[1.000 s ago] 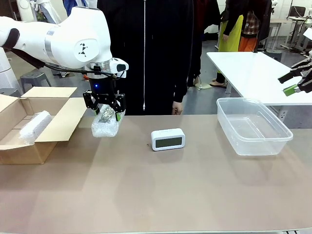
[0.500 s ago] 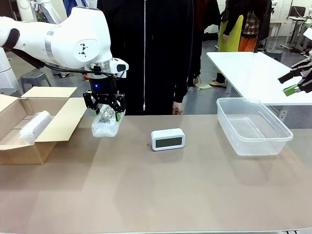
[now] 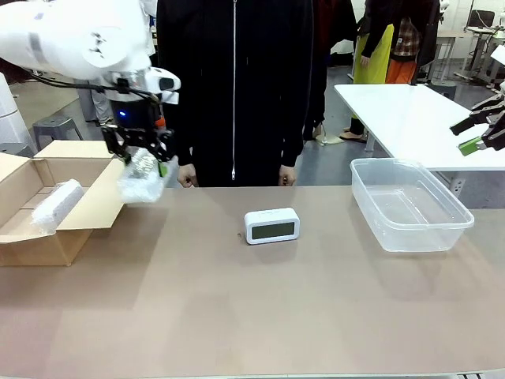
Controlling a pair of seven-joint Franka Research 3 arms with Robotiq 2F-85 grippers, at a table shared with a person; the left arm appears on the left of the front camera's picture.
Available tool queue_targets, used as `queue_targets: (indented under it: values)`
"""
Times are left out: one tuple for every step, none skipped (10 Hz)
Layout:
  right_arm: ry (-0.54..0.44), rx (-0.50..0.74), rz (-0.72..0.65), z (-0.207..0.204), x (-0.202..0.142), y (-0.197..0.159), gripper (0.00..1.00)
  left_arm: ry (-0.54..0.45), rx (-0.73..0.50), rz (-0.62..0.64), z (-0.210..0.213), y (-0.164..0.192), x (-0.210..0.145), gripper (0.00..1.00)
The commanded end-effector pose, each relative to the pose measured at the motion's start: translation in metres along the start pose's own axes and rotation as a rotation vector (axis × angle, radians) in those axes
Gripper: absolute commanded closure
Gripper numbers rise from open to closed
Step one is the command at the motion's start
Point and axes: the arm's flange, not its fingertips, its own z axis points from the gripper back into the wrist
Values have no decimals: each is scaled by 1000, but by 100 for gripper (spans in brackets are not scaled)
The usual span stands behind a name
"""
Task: Separate and place wrapped and unwrapped clocks.
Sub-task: If the picked Digital clock is wrapped, place it in the Package Box ; if not, place it in the Organizing box.
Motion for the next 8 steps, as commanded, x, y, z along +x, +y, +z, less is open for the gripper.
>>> queue_targets:
  values:
    - [-10,3,4,-1,0,0,0,-8,19,-3,21,38,-6,21]
    - [-10,3,4,-1,0,0,0,-27,34,25,31,61,-13,21]
    - [-10,3,4,-1,0,0,0,-60,52,17,37,81,-21,21]
    - [-10,3,4,-1,0,0,0,-92,73,3,42,104,-30,21]
    - [-10,3,4,-1,0,0,0,-110,93,9,44,124,-38,21]
    - [-10,3,4,-1,0,0,0,-135,129,-4,46,142,-45,21]
    - [-10,3,4,-1,0,0,0,-144,165,20,42,160,-51,21]
    - [-10,3,4,-1,0,0,0,-180,193,65,36,184,-53,21]
